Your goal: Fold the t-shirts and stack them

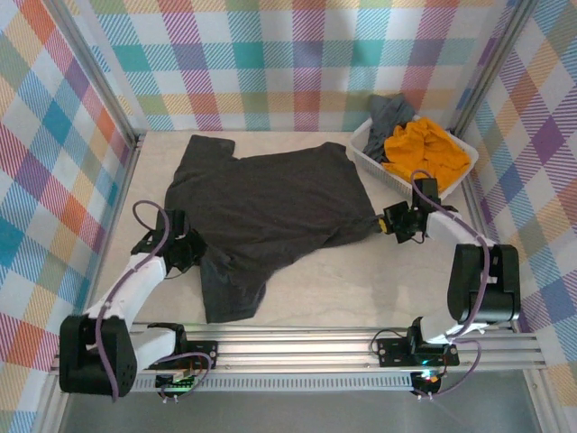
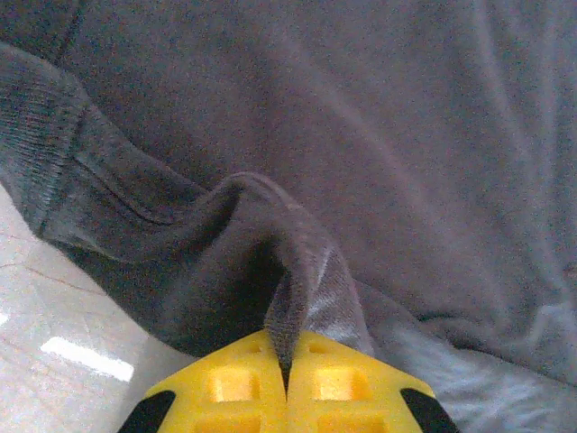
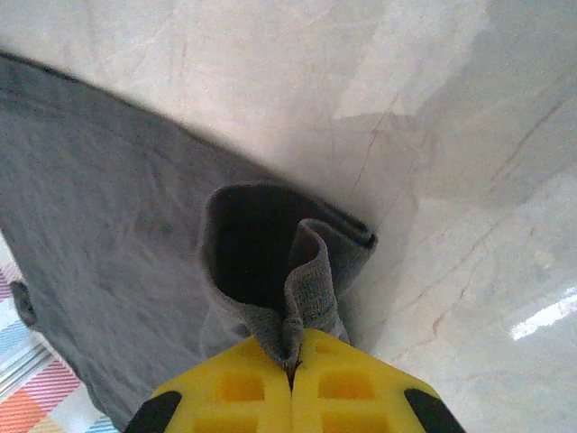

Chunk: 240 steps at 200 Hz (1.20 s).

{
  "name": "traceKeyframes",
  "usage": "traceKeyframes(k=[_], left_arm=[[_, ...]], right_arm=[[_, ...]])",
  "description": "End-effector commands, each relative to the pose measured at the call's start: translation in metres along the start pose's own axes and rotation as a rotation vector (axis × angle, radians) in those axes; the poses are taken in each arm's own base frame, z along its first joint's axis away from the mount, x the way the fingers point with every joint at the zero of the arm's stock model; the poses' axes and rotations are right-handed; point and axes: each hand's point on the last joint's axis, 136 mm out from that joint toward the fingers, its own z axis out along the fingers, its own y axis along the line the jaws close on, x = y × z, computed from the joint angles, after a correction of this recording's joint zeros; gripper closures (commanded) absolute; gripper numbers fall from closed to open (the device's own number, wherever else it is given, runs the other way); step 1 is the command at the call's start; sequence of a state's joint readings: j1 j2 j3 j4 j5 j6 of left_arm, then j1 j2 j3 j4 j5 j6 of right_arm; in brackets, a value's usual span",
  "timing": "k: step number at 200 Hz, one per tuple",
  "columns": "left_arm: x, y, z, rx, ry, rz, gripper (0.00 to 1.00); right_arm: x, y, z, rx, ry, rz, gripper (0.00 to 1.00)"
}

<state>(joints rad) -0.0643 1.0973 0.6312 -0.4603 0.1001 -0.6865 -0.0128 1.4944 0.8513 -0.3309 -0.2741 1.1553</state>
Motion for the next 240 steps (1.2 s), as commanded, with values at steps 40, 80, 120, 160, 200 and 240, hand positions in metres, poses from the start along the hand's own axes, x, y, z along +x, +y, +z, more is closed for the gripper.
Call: traceKeyframes(k=[40, 80, 120, 160, 200, 240], left_arm=[[-0.055, -0.058, -0.103, 0.14, -0.199, -0.085, 1.0], [-0.11, -0.108, -0.206, 0.32, -0.406, -0.199, 1.0], [-0.145, -0.13, -0.34, 0.502, -0.683, -0.267, 1.0], [-0.149, -0.141, -0.451, 0.663, -0.864, -0.259, 1.0], [-0.157, -0.163, -0.477, 0.695, -0.869, -0.203, 1.0], [-0.189, -0.185, -0.386, 0.512, -0.689, -0.189, 1.0]], right_arm=[[0.023, 0.068, -0.086, -0.243, -0.081, -0.249, 1.0], [0.042, 0.143, -0.181, -0.457, -0.14, -0.415, 1.0], [0.072, 0.193, -0.277, -0.655, -0.198, -0.559, 1.0], [0.103, 0.215, -0.356, -0.836, -0.251, -0.657, 1.0], [0.115, 0.23, -0.396, -0.931, -0.276, -0.673, 1.0], [0.099, 0.265, -0.35, -0.936, -0.139, -0.624, 1.0]])
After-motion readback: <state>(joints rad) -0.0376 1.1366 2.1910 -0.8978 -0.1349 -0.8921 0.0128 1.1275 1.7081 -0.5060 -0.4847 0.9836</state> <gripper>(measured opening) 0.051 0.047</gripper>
